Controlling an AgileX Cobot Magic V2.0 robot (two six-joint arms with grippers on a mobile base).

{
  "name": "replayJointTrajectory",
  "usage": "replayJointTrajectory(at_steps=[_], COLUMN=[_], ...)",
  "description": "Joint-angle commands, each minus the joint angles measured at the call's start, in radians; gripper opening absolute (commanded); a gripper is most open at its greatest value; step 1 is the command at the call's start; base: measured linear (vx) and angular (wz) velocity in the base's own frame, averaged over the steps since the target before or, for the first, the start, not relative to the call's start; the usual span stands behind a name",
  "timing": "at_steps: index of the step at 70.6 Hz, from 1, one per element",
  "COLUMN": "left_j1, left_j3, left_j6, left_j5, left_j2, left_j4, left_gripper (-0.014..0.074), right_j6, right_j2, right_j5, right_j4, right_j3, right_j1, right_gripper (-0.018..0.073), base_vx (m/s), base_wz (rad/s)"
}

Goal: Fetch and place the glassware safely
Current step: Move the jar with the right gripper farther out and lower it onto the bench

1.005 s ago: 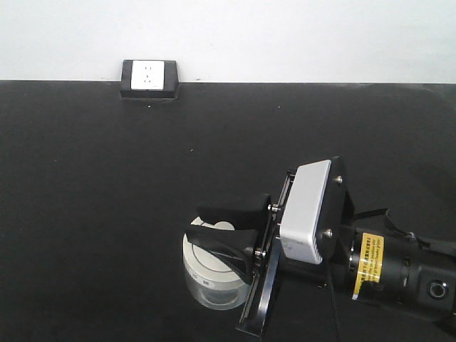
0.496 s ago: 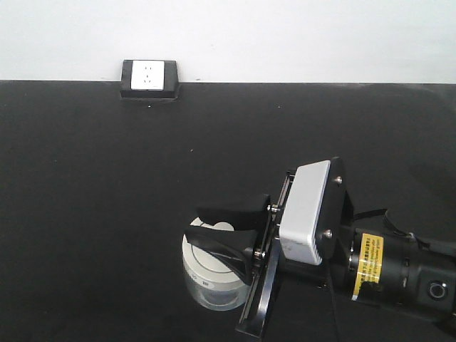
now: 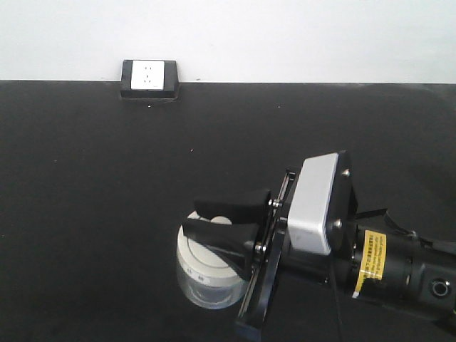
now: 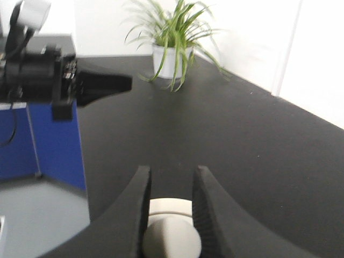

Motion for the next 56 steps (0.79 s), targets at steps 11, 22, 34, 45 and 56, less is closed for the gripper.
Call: replayJointTrajectory(at_steps=[11,22,34,45,56], left_j1=[-0.005,-0.005,-0.005,-0.005,-0.005], left_j3=[-0.027,-0.027,-0.027,-0.027,-0.027], left_j6=[-0.008,-0.008,-0.008,-0.008,-0.008], left_j5=[-0.071,-0.071,-0.071,-0.071,-0.071], left_j2=[0.005,0.005,0.005,0.005,0.005], left_j4=[-0.003,-0.003,-0.003,-0.003,-0.003], left_gripper=[-0.0007,-0.0007,-0.0007,-0.0007,-0.0007], right_j6=[-0.098,-0.100,-0.099,-0.052,0.009], right_j2=[-0.008,0.044,0.106,0.142,0.180], right_j5=[0.009,0.084,0.101,0.013,-0.114], right_j4=[0.085,0.021,0.000,-0.012,-0.100], right_j3=[-0.082,-0.163,-0.235,-0.261,-0.288], right_j1=[-0.001,-0.002,-0.009,-0.117,-0.270], right_gripper=[-0.0001,-0.0001,-0.0001,-0.0001,-0.0001], base_vx=[0.00,0.00,0.00,0.00,0.00], base_wz=[0.00,0.00,0.00,0.00,0.00])
